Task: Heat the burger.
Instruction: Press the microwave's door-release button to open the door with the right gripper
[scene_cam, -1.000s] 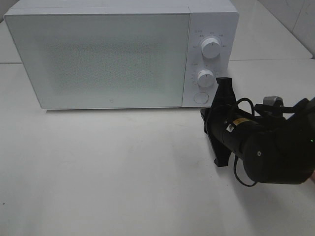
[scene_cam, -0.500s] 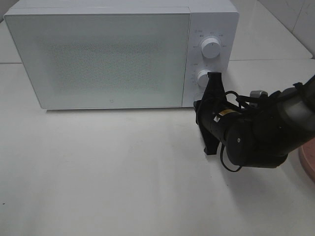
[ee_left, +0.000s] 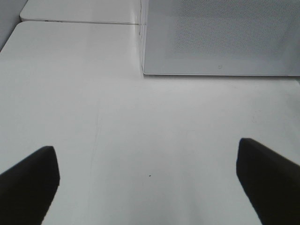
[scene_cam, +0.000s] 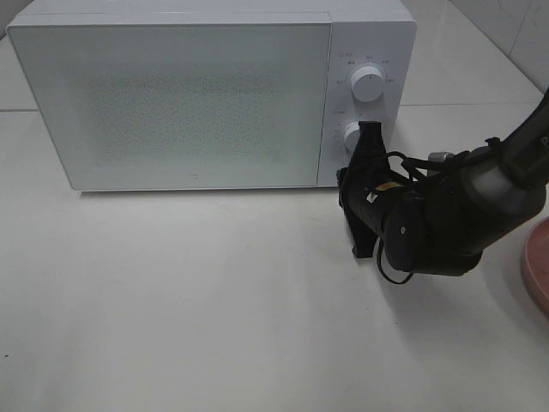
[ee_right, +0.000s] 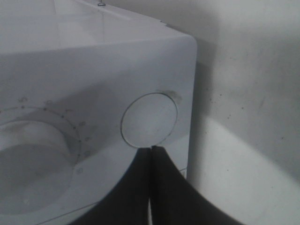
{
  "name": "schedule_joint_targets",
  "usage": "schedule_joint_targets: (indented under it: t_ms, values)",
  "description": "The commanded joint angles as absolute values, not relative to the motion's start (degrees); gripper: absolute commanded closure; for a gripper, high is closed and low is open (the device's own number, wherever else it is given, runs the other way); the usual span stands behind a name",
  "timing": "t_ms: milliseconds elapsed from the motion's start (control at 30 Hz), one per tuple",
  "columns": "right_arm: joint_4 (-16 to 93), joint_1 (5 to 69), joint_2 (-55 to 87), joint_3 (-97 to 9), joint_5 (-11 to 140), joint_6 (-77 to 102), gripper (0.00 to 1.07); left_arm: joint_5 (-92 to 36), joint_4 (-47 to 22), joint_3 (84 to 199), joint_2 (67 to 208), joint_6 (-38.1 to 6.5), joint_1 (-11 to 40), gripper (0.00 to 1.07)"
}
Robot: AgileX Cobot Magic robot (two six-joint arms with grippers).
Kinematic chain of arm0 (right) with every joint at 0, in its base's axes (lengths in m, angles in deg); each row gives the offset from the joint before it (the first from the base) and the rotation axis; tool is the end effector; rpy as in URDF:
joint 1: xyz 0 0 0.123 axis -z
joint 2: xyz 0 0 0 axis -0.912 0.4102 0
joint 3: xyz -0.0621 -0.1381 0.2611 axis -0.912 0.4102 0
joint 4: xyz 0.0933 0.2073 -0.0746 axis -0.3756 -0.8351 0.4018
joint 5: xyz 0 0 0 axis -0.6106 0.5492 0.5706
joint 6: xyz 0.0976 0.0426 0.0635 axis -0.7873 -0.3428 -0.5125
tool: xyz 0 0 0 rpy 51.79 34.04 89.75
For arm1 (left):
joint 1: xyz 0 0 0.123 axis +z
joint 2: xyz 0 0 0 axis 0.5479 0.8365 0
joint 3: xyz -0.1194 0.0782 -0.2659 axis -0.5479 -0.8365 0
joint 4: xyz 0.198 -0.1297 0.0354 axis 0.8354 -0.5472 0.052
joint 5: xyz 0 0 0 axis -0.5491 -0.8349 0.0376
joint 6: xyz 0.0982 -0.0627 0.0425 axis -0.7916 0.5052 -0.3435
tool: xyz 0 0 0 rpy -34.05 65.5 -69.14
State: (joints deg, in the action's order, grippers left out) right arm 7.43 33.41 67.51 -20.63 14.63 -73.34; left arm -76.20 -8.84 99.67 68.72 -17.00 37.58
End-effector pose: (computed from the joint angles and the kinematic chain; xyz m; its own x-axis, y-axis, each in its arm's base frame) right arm 0.3562 0.1650 0.1042 -0.1006 0.9946 0.0250 0.3363 0.0103 0.9417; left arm -0.0021 -0.0206 0.2604 -0.4171 -0.0443 -0.9078 0.0680 0.9945 -0.0798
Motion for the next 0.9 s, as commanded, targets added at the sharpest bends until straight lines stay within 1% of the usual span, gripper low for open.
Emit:
schedule_joint_targets:
  t_ms: [33, 700, 900]
  values:
    - [8.7, 34.4, 67.5, -21.9, 15.3, -73.0, 1.07, -75.8, -8.8, 99.6, 67.5, -17.0, 37.6, 0.09]
    - [8.9, 36.3, 69.7, -24.2, 14.3, -71.7, 1.07, -75.8, -8.8, 99.6, 67.5, -17.0, 37.6, 0.09]
    - [8.6, 37.0, 69.7, -24.3, 11.6, -70.6, 1.07, -75.8, -8.8, 99.6, 67.5, -17.0, 37.6, 0.09]
